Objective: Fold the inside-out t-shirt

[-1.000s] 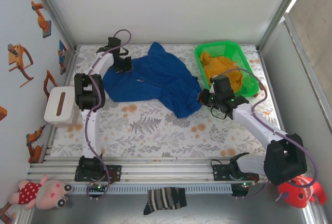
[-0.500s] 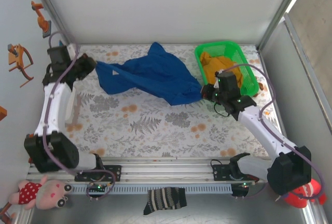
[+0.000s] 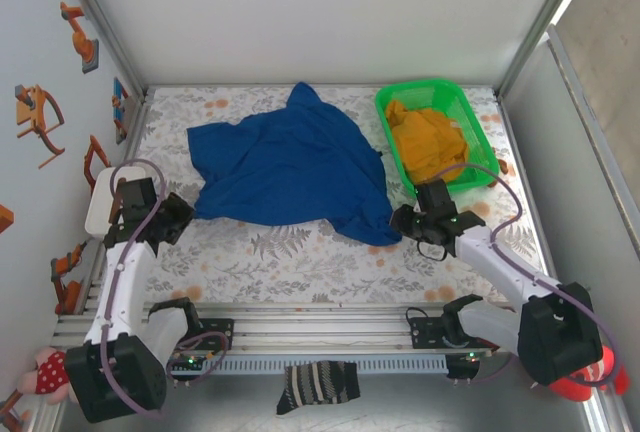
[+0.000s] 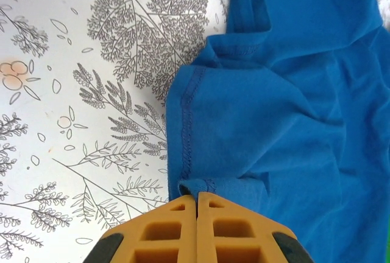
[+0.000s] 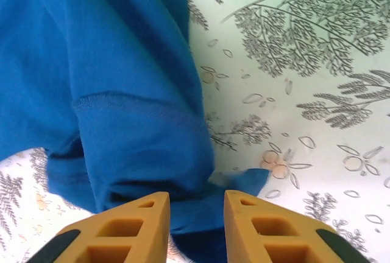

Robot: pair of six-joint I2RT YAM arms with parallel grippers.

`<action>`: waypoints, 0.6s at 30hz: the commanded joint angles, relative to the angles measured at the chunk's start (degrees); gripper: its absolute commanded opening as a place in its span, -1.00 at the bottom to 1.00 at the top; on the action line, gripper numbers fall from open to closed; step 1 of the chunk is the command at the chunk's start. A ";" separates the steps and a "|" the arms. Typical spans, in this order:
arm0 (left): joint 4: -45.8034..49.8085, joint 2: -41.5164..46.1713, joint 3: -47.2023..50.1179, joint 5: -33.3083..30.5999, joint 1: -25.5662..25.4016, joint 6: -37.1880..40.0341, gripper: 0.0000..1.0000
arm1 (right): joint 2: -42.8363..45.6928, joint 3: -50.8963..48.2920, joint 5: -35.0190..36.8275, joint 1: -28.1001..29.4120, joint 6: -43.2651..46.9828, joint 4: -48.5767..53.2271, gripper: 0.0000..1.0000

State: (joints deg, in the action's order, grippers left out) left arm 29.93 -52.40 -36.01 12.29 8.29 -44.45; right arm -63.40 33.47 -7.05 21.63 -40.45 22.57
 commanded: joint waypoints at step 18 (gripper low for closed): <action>3.35 -0.28 -2.76 -1.00 0.14 1.38 -1.00 | -20.70 23.32 14.28 18.81 4.48 8.72 -0.02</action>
State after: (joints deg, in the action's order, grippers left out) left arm 31.81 -52.51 -36.69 11.38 8.29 -44.16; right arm -81.87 54.37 5.34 39.42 -36.16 31.31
